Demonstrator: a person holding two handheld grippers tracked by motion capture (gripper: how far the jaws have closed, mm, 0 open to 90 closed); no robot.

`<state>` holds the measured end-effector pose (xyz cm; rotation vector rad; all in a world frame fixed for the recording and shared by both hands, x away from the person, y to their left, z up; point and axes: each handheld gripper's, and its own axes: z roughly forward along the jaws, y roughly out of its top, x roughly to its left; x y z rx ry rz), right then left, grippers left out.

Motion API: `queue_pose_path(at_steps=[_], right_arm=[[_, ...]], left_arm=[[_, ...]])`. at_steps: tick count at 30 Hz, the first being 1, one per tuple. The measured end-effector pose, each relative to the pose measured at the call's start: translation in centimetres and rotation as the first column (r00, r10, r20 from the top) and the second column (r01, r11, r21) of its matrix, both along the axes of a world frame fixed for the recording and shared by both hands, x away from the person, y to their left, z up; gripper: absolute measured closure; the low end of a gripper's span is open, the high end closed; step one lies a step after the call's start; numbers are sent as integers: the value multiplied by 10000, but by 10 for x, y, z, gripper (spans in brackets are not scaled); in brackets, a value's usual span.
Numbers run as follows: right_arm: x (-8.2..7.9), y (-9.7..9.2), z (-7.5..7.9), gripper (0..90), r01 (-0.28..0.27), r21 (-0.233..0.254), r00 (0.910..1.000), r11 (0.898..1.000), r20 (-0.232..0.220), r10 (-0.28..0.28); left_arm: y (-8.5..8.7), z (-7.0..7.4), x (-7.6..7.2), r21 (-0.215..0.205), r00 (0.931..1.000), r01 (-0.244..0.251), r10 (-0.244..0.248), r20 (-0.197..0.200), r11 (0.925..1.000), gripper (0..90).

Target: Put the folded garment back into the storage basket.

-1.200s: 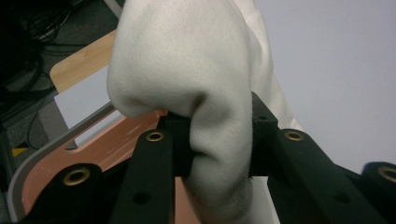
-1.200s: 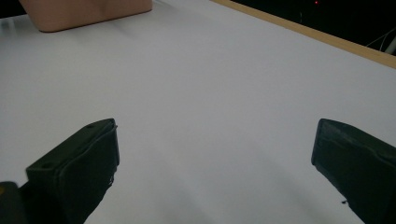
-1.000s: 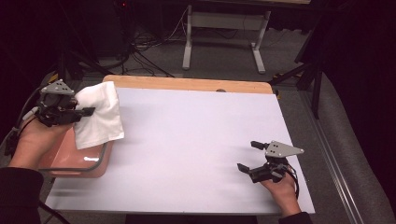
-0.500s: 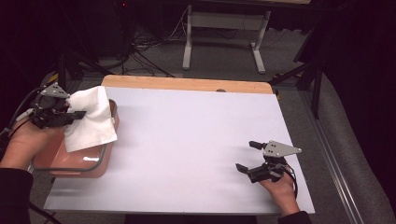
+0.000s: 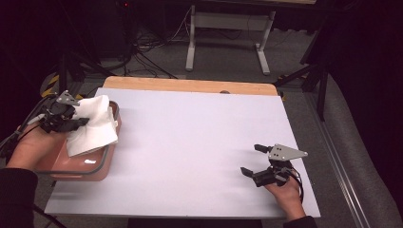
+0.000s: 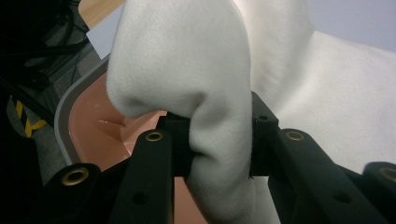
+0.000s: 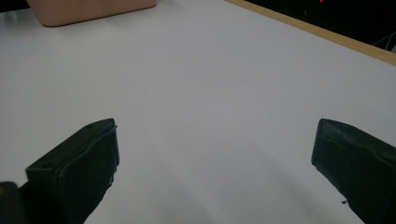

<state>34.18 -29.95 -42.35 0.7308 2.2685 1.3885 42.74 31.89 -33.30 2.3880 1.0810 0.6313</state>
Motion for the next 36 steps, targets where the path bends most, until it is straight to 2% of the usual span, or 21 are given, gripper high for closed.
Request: queue_pose_path(at_steps=[5,11,17,21,23,26,28,36], right_arm=[[-2,-1,0,10,24,26,10000,10000,41,-24],[-6,-3,-1,8,98,-44,10000,9999,-4,-98],[-9,-7,-1,8,254,-22,9997,9997,22,-254],[-11,-8,-2,8,288,-62,9996,9996,4,-288],[-11,-8,-3,8,298,-58,9996,9995,-4,-299],[-12,-9,-3,8,337,-70,9994,9994,-28,-337],[-12,-9,-4,8,347,-88,9994,9994,-34,-347],[-13,-9,-4,8,333,-101,9994,9994,-27,-334]], left_arm=[[1,-7,2,13,10000,18,-18,-91,10000,697],[1,-14,9,227,9996,146,-141,-255,9996,697],[2,-21,15,716,9994,328,-320,-122,9969,696],[6,-29,19,816,9992,337,-320,-221,9961,696],[7,-32,21,1093,9986,452,-418,-332,9930,696],[7,-37,22,1224,9975,595,-543,-452,9907,695],[5,-40,23,1559,9972,639,-571,-473,9857,693],[4,-43,24,1456,9959,782,-706,-567,9862,689]])
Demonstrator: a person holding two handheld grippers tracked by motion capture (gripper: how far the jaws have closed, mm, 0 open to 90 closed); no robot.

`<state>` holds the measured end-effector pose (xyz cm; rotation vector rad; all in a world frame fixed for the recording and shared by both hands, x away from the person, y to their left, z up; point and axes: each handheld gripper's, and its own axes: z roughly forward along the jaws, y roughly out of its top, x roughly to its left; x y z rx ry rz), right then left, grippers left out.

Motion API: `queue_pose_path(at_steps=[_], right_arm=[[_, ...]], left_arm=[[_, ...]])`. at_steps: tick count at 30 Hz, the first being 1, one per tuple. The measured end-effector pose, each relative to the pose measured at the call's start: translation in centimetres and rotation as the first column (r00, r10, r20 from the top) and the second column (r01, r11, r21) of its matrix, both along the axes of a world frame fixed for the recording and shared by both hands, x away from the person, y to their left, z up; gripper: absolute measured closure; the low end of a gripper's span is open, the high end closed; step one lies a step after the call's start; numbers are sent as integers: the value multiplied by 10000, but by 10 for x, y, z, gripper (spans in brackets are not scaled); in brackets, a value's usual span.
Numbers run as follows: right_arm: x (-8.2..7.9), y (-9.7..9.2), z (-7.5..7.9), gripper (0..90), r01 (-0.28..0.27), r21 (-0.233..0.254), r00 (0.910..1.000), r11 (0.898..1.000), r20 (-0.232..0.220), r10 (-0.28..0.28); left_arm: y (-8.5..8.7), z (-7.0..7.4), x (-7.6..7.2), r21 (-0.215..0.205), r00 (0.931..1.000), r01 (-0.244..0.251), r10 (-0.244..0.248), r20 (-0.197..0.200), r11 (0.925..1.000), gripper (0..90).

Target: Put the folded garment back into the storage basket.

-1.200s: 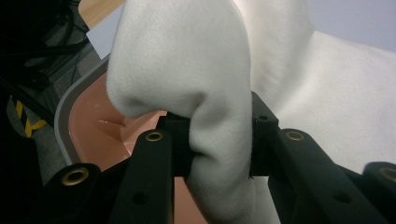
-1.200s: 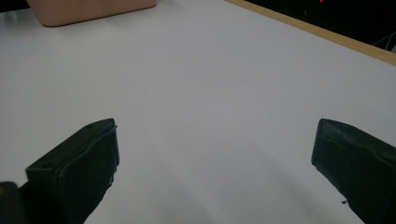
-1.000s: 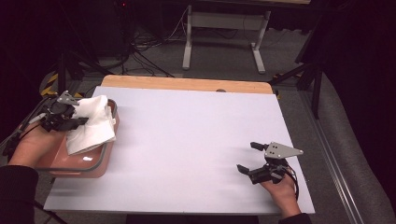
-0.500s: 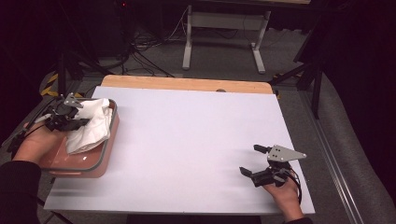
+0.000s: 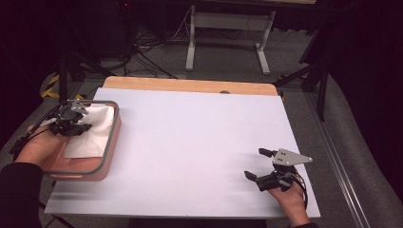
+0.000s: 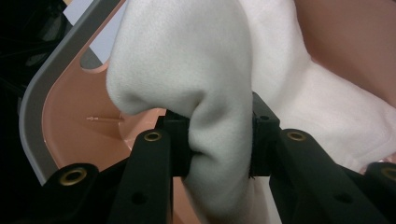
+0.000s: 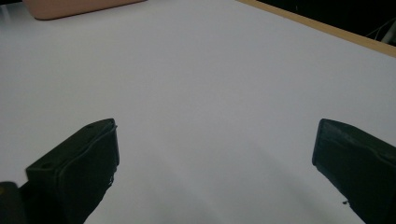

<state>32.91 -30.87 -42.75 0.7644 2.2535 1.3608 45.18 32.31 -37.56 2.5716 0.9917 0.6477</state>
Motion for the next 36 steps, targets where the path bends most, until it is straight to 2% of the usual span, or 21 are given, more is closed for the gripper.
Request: queue_pose_path(at_steps=[5,10,15,19,21,25,31,36], right_arm=[[0,0,0,7,-15,27,10000,10000,10,15],[0,1,0,5,-29,48,10000,10000,-11,29],[0,1,1,4,-41,75,10000,10000,29,41],[0,0,2,3,-54,135,10000,9999,27,54],[0,0,2,2,-53,135,10000,9999,45,52],[0,0,3,1,-67,148,10000,9999,49,66],[2,2,4,0,-162,168,9998,9997,109,160],[4,5,7,0,-272,193,9995,9994,167,268]], left_arm=[[-4,-2,1,13,9996,247,-247,-121,9997,684],[-8,-5,3,24,9995,231,-230,-211,9997,675],[-7,-6,7,-201,9998,-192,190,-112,9996,622],[-3,-6,10,-401,9977,-667,670,60,9970,522],[-1,-5,10,-518,9962,-863,869,103,9949,485],[3,1,10,-736,9893,-1344,1380,473,9882,407],[2,13,3,-1299,9831,-1426,1557,967,9812,338],[-2,26,-5,-2159,9785,-1474,1742,1108,9652,253]])
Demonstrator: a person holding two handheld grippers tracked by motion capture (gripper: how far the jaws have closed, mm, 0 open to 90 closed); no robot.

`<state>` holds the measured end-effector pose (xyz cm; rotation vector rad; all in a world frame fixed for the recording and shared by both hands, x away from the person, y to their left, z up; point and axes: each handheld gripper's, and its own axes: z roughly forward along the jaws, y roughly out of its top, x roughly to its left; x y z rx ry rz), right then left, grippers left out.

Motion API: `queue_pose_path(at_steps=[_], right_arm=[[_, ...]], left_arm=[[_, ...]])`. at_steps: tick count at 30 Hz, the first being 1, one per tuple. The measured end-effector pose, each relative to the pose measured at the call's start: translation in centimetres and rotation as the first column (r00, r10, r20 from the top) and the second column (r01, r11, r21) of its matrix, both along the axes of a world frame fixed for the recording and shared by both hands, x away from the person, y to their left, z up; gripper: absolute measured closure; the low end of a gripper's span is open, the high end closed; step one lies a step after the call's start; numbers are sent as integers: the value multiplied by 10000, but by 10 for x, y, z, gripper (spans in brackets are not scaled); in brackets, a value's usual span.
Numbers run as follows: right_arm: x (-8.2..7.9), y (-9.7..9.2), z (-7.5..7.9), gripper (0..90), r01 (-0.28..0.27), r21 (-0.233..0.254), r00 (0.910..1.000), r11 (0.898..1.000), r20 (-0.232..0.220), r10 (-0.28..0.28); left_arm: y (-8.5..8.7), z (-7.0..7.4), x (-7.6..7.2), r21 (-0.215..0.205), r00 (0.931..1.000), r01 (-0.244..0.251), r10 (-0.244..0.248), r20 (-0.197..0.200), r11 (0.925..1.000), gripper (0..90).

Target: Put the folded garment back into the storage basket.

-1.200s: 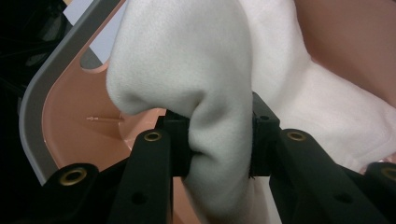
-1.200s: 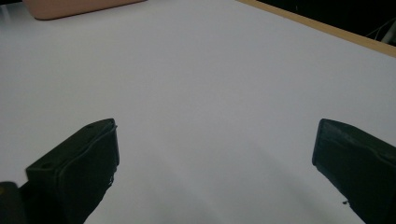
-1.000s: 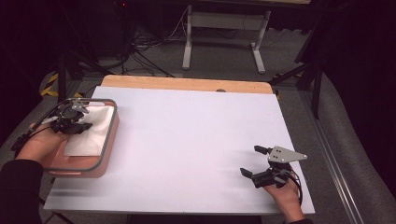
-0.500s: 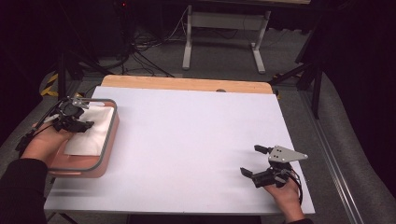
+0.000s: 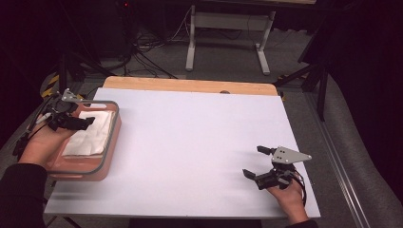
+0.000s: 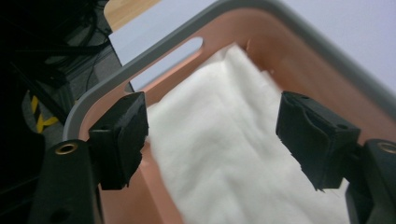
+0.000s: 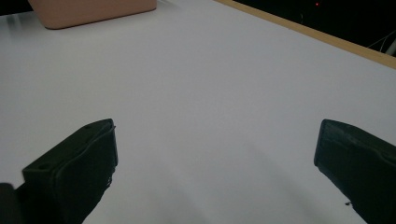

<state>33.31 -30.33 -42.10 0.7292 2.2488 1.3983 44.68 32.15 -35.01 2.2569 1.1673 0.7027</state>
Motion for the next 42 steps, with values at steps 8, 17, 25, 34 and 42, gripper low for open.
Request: queue_pose_path(at_steps=[8,17,25,34,42], right_arm=[[7,5,5,0,-175,83,9997,9998,148,174],[8,9,9,0,-309,53,9993,9995,220,307],[7,6,10,0,-273,151,9992,9995,281,269],[5,4,14,0,-264,266,9990,9993,369,254],[5,4,16,0,-385,333,9983,9987,451,369]], left_arm=[[-15,18,-22,-1018,9988,484,-474,125,9936,145],[-31,38,-50,-1448,9943,916,-824,683,9852,41],[-41,46,-73,-1906,9882,1125,-898,1238,9752,2],[-53,49,-98,-2745,9710,1944,-1451,1901,9417,2],[-69,46,-114,-3445,9474,2862,-2104,2410,8941,4]])
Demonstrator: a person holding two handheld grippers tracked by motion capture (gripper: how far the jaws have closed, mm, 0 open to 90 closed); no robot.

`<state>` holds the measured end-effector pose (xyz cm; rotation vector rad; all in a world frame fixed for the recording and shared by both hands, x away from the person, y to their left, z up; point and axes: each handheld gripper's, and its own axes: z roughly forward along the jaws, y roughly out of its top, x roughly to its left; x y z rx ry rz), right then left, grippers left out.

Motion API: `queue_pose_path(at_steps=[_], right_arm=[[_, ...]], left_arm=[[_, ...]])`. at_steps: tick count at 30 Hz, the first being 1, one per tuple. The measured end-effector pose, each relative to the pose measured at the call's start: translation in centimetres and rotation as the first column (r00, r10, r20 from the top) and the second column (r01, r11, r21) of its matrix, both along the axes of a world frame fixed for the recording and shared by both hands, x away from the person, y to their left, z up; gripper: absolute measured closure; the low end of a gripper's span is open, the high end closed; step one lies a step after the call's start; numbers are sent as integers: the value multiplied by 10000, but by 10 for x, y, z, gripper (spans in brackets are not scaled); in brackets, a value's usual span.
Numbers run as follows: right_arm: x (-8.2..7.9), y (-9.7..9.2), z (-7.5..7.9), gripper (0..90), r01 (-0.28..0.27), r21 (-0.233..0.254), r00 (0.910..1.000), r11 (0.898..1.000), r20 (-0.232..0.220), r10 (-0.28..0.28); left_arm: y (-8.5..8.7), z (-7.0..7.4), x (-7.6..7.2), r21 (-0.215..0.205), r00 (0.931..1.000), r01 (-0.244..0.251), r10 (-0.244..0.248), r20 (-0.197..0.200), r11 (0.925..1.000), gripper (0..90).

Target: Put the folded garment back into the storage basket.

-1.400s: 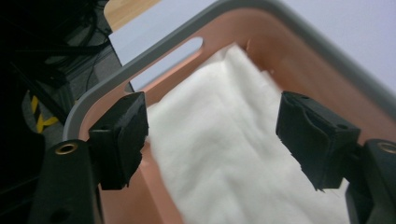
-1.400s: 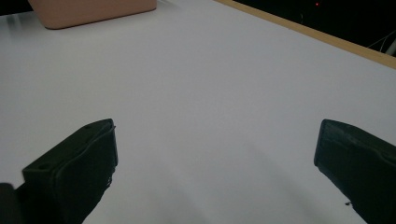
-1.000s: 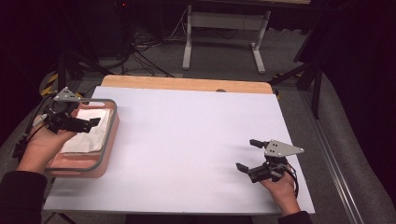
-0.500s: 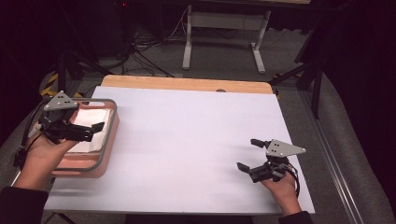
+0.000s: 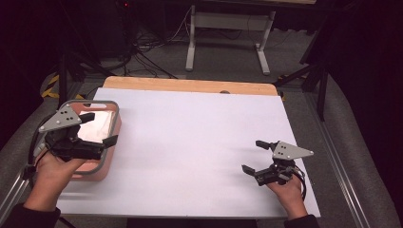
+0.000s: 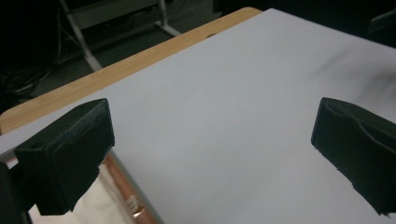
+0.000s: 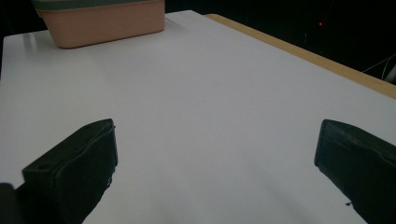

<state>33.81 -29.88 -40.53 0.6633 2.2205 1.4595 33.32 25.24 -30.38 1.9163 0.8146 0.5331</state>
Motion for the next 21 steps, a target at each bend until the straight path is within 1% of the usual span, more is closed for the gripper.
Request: queue_pose_path(at_steps=[1,4,5,6,8,9,10,11,15,17,18,19,20,21], right_arm=[[0,0,0,0,-11,23,10000,10000,10,11],[-1,0,1,0,-45,51,10000,10000,35,45],[-1,0,2,0,-63,57,10000,10000,53,63],[-1,0,2,0,-93,55,9999,9999,49,93],[-2,1,3,0,-125,73,9999,9999,116,124],[-2,1,4,0,-149,48,9998,9999,111,149],[-2,2,4,0,-164,56,9998,9999,150,163],[-2,2,5,0,-187,60,9997,9998,158,186],[-4,4,5,0,-273,54,9994,9996,191,272],[-5,5,6,0,-336,53,9992,9994,224,335],[-6,6,6,0,-359,42,9991,9993,241,358],[-6,6,6,0,-374,44,9990,9993,263,373],[-6,6,6,0,-374,44,9990,9993,263,373],[-7,6,7,0,-402,82,9988,9992,272,399]], left_arm=[[-4,-2,-3,-175,9998,193,-191,102,9997,4],[-12,-4,-10,-470,9981,509,-492,363,9976,5],[-14,-5,-12,-584,9974,623,-601,385,9963,5],[-14,-5,-12,-584,9974,623,-601,385,9963,5],[-22,-8,-17,-888,9951,865,-818,550,9923,6],[-22,-8,-17,-888,9951,865,-818,550,9923,7],[-26,-10,-20,-1060,9933,1009,-942,666,9892,7],[-33,-14,-23,-1145,9908,1204,-1122,753,9861,7],[-44,-22,-25,-998,9860,1527,-1446,835,9832,6],[-51,-27,-27,-1032,9834,1691,-1608,843,9802,6],[-51,-27,-27,-1032,9834,1691,-1608,843,9802,5],[-57,-33,-30,-1276,9791,1916,-1806,931,9731,6],[-57,-33,-30,-1276,9791,1916,-1806,931,9731,6],[-61,-36,-31,-1418,9767,2045,-1923,947,9685,6]])
